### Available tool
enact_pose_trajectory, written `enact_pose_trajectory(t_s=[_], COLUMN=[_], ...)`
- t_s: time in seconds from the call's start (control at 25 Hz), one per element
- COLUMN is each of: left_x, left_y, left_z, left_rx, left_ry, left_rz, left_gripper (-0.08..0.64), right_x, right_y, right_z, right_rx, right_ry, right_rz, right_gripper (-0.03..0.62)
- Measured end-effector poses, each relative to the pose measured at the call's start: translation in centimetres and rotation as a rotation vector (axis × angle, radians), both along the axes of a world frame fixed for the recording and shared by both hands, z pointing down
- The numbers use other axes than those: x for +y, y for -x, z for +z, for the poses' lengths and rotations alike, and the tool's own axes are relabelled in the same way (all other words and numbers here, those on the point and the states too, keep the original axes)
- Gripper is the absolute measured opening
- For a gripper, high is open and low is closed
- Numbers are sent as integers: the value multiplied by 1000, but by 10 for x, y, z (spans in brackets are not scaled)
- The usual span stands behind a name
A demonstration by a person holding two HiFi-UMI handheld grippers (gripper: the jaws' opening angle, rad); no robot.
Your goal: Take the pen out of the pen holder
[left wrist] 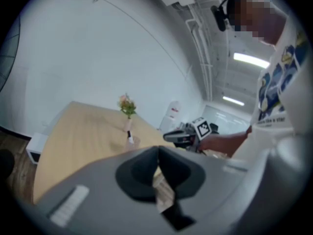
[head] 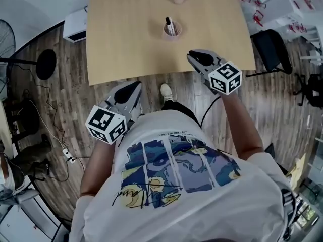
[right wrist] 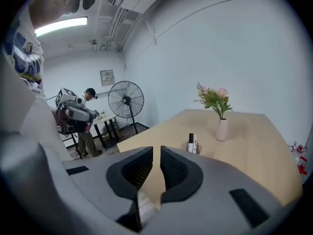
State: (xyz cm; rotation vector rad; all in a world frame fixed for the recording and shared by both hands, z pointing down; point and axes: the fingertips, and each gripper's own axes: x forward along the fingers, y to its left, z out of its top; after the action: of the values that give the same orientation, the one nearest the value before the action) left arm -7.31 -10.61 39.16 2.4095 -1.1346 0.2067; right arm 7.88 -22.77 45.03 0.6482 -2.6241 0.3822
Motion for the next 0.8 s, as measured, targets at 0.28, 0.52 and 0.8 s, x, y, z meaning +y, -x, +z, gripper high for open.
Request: enact_pose_trajectory(t_s=[0.28, 0.52, 0.8], left_x=[-52, -78, -93], left_y=[-10, -4, 9], left_z=[-3, -1, 0], left_rx=[-23, -38, -60], left_ry=[10, 16, 32], left_rz=[-110, -222, -313], left_gripper=[11, 11, 9], right_x=[-95, -149, -180], right_y=[6, 23, 50], right_z=[29, 57, 75], right_rx=[26, 47, 51], right_ry=[37, 72, 103], right_rz=[-130, -232, -334], right_gripper=[49, 64, 72])
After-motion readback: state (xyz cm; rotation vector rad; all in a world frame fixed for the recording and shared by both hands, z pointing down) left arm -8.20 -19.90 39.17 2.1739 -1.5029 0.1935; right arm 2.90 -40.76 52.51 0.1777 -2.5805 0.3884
